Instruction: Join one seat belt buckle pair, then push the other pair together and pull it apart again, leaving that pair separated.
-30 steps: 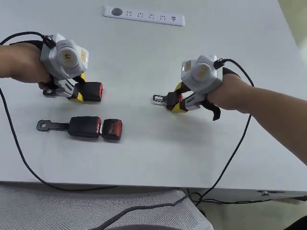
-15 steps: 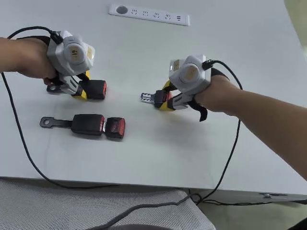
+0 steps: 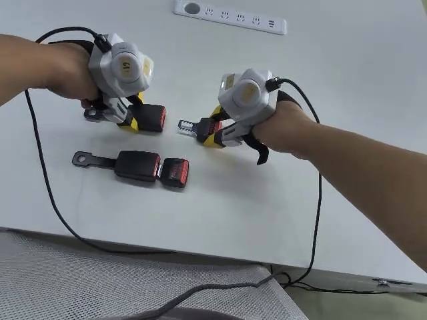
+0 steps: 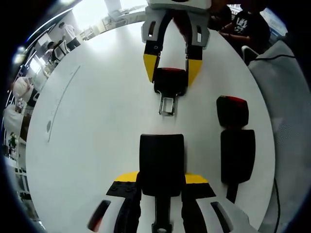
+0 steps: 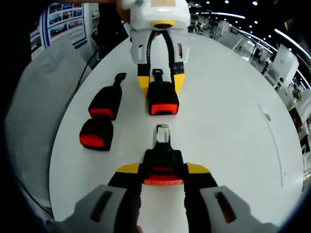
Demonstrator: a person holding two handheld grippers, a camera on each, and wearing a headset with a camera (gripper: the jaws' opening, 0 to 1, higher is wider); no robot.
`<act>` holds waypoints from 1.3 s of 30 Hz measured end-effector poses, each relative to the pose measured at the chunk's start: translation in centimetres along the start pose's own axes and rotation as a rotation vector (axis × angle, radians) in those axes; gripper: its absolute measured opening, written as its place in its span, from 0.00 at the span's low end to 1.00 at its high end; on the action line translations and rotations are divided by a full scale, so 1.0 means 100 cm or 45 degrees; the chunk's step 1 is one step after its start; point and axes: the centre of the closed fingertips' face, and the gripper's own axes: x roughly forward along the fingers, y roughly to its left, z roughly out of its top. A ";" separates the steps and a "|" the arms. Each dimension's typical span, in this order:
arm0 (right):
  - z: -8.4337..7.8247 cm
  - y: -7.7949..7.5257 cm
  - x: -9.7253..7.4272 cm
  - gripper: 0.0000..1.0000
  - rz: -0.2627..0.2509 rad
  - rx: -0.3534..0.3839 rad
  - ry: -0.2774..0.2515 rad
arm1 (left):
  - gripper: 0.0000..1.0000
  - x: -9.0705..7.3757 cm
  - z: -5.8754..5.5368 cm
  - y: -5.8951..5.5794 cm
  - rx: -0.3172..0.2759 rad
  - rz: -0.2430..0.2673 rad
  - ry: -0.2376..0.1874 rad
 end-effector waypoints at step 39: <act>0.034 -0.006 0.025 0.31 0.038 -0.036 -0.053 | 0.31 -0.001 0.002 -0.002 0.066 -0.032 -0.051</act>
